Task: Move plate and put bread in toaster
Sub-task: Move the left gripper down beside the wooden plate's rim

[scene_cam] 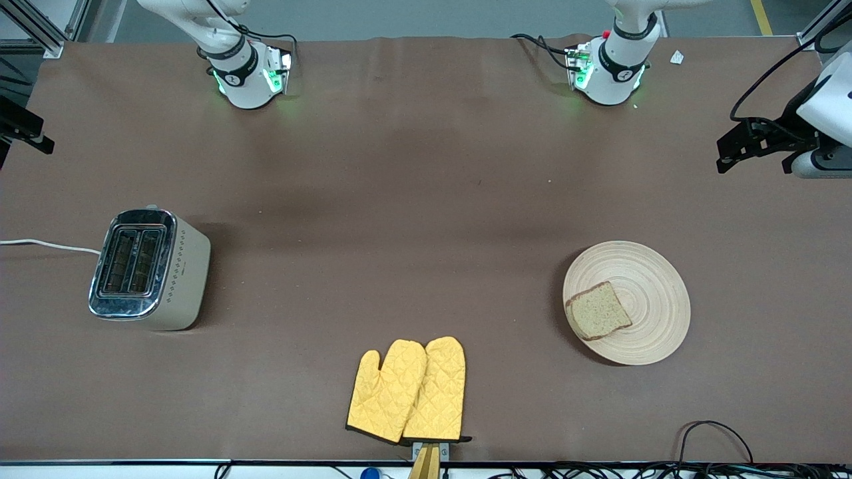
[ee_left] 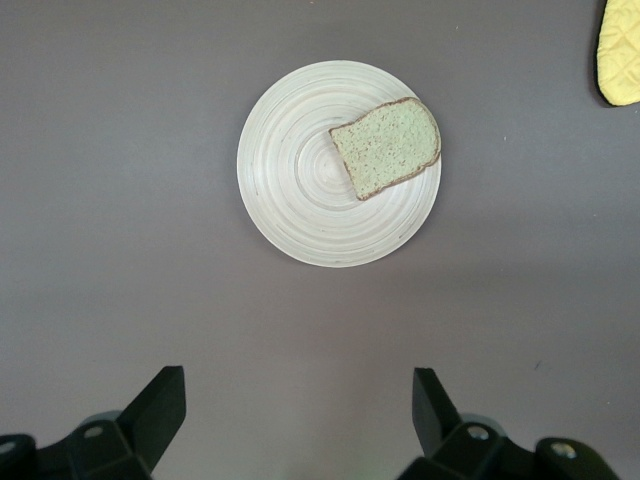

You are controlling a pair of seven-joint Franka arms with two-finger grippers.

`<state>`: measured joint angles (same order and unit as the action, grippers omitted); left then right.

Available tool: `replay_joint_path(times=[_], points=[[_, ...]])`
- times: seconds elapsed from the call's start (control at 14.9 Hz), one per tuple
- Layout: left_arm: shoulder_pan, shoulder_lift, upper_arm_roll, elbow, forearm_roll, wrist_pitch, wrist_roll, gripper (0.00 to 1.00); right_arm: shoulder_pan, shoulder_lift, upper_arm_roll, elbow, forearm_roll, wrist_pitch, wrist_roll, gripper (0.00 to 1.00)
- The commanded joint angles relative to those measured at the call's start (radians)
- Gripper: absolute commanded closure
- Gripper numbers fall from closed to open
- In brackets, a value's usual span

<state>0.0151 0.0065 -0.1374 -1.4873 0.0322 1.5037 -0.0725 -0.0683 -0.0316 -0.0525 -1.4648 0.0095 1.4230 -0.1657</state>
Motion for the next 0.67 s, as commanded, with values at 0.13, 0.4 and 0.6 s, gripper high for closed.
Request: replay_joint_path(times=[0.13,0.4,0.6], points=[[0.003,-0.003,-0.004,0.012,0.02,-0.011,0.005,0.0,-0.008,-0.004,0.003,-0.006,0.006,0.002,-0.009,0.0],[0.011,0.0,0.007,0.013,0.014,-0.011,0.023,0.0,-0.007,-0.004,0.003,-0.006,0.006,0.005,-0.009,0.0],[0.054,0.018,0.021,0.028,-0.02,-0.01,0.026,0.0,-0.004,-0.004,0.003,-0.006,0.006,0.007,-0.009,0.0]])
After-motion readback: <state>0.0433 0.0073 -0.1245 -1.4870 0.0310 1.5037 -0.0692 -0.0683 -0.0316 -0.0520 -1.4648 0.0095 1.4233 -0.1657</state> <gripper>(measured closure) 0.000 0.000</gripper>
